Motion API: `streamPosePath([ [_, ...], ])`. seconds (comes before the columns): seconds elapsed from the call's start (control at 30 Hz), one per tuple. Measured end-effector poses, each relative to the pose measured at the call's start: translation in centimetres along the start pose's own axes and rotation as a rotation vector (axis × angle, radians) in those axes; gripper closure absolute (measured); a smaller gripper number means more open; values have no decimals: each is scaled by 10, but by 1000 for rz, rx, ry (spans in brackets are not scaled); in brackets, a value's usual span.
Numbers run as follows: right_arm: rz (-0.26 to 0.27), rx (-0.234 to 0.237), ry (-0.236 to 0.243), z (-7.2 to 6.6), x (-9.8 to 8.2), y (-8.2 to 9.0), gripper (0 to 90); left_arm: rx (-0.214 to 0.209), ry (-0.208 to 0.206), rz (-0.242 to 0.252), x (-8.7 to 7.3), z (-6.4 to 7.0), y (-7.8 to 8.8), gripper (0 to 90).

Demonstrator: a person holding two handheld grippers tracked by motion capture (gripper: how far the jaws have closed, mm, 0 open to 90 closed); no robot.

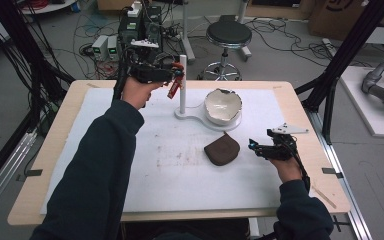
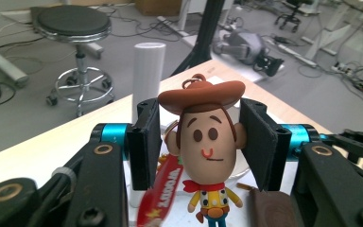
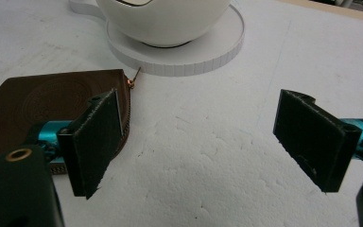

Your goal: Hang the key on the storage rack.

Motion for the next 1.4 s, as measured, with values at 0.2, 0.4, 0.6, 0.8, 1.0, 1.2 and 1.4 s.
streamPosePath([
  [0.2,0,3,4,-1,0,0,162,36,30,10,0,-8,-6,505],
  [0.4,1,5,3,-1,0,-1,162,17,46,14,0,-6,-10,505],
  [0.6,-2,7,2,-1,0,-1,162,0,45,9,1,4,-10,506],
  [0.8,-2,7,5,-2,0,-1,162,-13,43,-5,1,9,-10,506],
  [1.0,-4,8,5,-1,0,-1,162,-18,41,-11,1,8,-10,507],
  [1.2,-7,11,-1,-2,-1,-1,162,-32,32,-41,2,12,-18,508],
  [1.4,-4,12,6,-1,0,-2,162,-16,42,-48,2,10,-25,508],
])
Point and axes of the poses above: each handheld gripper's, and its own axes: y roughly backward along the jaws, x roughly out of its top, z roughly to its right, the point moved 7 cm from there along -y, roughly forward along the jaws, and after that the axes turned 5 degrees about z, right-handed, at the moved point
